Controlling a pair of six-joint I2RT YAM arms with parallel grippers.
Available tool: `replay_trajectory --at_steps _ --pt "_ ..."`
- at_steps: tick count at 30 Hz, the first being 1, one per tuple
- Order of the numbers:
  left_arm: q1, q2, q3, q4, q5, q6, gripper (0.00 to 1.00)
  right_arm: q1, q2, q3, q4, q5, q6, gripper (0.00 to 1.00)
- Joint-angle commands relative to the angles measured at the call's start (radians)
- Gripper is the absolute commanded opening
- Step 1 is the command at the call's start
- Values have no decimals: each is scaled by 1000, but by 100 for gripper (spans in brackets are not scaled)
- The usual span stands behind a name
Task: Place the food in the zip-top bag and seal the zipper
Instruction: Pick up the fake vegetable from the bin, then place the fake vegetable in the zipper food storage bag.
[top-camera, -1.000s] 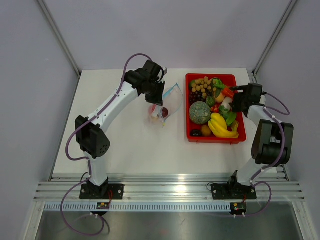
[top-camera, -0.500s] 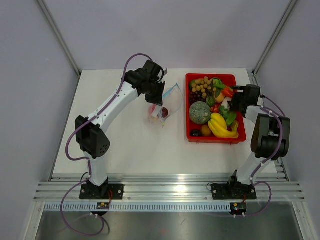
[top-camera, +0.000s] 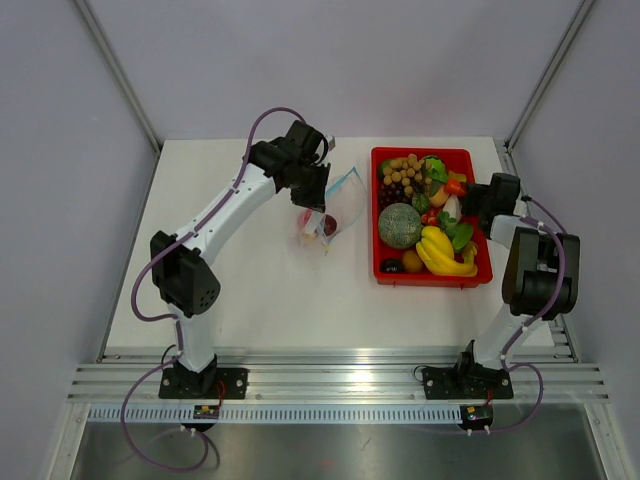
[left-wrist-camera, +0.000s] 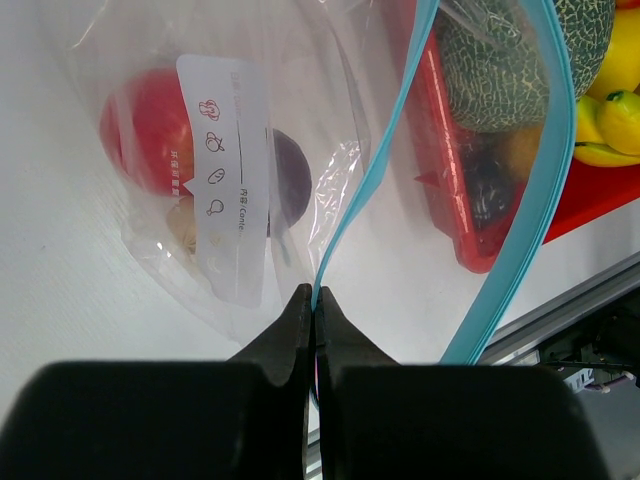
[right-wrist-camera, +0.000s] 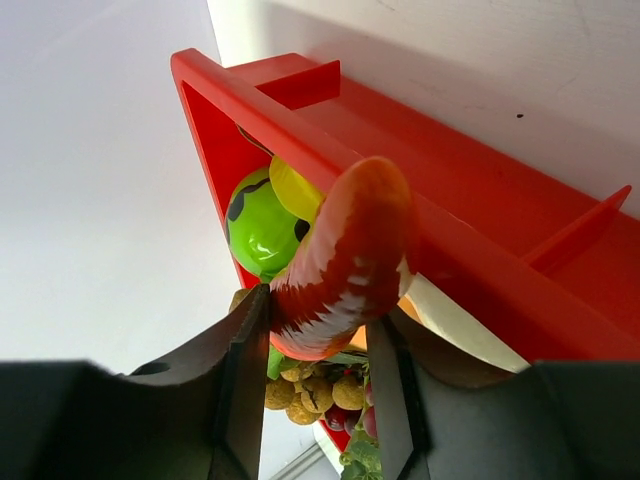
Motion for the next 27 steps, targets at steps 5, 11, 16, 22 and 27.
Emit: replay_trajectory --at_steps 5,11,16,22,27 --pt "5 -40 -1 18 6 13 0 -4 -126 -13 -20 30 -91 15" --pt "5 -49 5 20 4 10 0 -1 -357 -24 -110 -4 -283 11" --pt "6 -49 17 18 6 1 0 79 -541 0 -316 -70 -513 11" --pt "6 -67 11 40 17 -23 0 361 -664 155 -569 -5 -742 13" --pt "6 -84 -1 52 14 -42 0 536 -661 230 -618 60 -800 13"
